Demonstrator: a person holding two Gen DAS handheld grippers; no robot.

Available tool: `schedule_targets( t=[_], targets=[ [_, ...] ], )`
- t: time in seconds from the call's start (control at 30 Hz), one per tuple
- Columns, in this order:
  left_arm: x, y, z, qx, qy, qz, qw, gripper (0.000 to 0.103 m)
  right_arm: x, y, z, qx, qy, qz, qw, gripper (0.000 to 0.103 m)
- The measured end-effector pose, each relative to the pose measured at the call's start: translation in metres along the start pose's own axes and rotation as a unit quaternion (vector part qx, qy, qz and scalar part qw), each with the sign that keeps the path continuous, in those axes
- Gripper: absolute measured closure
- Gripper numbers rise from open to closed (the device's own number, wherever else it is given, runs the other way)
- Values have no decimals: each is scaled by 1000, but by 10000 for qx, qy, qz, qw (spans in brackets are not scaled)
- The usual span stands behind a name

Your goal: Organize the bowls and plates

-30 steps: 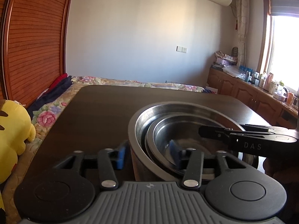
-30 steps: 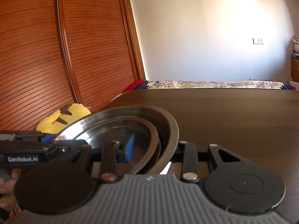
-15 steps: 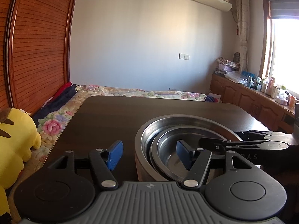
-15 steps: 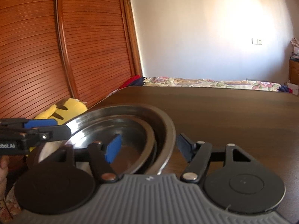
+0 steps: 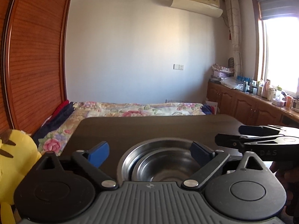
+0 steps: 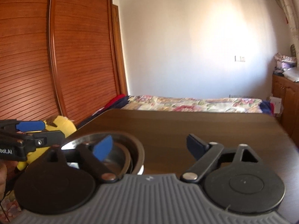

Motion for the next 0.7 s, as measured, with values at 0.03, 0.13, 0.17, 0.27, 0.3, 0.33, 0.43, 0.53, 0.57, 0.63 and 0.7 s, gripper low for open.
schedule_targets(
  t=[0.03,0.13,0.17,0.27,0.3,0.33,0.43,0.53,0.57,0.63,0.7],
  targets=[
    [-2,3,-2,10,33,4,10000,1,-5,2,-2,-18,32,69,10000,9],
    [-6,13,-8,74,106,-6,9999,0,-19,8,-6,-71,117,230,9996,1],
    [-7,17,-10,106,116,-13,9999,0,-23,10,-8,-76,147,288,9994,0],
    [-12,27,-15,97,148,-21,9998,0,-36,15,-14,-73,205,476,9986,0],
    [-15,30,-16,84,162,-22,9998,0,-40,17,-17,-84,241,549,9982,0],
    [-16,33,-18,82,167,-28,9998,0,-45,18,-19,-99,283,610,9977,0],
    [-16,40,-22,140,109,-192,9997,0,-54,21,-23,-121,314,748,9966,0],
    [-19,50,-22,260,86,-270,9993,0,-62,22,-27,-159,384,940,9947,0],
    [-20,52,-21,278,101,-255,9992,0,-64,22,-27,-177,406,995,9941,0],
    [-21,54,-20,268,68,-253,9993,0,-68,23,-28,-207,445,1097,9928,0],
    [-23,57,-18,256,56,-261,9993,0,-71,24,-27,-199,466,1168,9919,0]
  ],
)
Point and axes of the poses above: each gripper's, at about its wrist camera, not at the fingertips, and x roughly the way its jaws point, y to its right, z to its underside, the point moved 4 cm from there along x, roughly the way its jaws point, and after that the axes turned 3 degrees about -x, right-handed, at the moved point
